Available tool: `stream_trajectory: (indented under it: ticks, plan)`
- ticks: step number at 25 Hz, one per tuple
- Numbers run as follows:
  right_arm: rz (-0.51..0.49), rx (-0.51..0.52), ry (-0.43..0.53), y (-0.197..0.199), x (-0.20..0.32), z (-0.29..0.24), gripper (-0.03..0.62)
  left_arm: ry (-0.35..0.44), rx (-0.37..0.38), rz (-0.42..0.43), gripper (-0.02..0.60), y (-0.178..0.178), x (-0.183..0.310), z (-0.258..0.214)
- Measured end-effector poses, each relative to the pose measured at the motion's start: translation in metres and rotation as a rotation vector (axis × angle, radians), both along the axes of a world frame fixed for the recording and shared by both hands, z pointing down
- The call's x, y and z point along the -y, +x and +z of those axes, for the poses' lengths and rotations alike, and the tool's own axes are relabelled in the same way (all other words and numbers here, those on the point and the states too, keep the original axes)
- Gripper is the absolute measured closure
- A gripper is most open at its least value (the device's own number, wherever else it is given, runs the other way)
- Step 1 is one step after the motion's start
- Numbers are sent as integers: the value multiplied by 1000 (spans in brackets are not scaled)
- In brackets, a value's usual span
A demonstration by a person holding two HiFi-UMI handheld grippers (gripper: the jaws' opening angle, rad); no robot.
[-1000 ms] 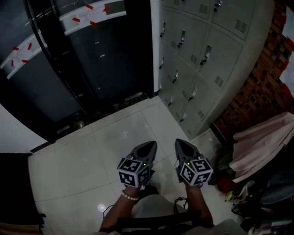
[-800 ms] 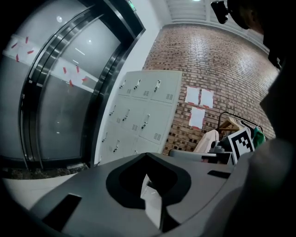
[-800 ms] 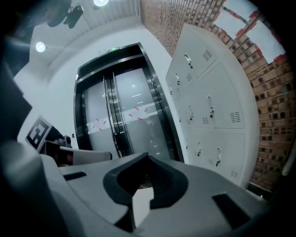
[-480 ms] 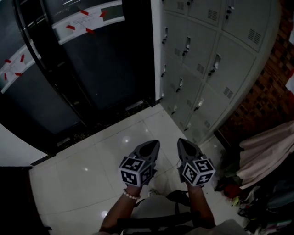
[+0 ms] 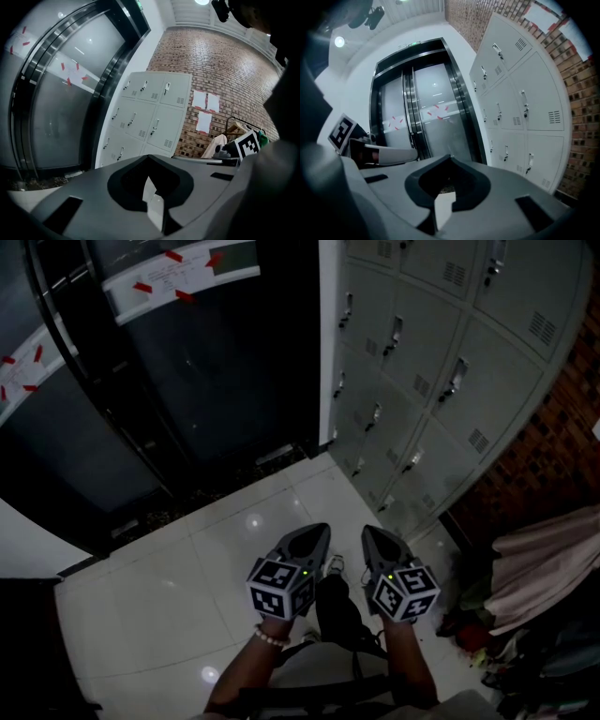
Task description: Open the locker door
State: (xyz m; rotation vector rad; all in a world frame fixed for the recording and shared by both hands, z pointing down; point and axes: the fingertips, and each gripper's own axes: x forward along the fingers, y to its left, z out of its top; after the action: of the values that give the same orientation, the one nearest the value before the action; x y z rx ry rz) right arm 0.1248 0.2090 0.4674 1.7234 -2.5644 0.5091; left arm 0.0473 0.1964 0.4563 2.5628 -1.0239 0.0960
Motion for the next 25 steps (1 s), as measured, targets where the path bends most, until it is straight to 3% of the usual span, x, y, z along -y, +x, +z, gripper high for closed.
stream_trajectory:
  ticks: [8, 25]
  plan:
    - [-7, -4, 34, -1, 74, -8, 589, 12, 1, -18, 589, -1, 68, 0]
    - [-28, 1, 43, 28, 291, -21, 588, 22, 28, -20, 589, 37, 280, -12]
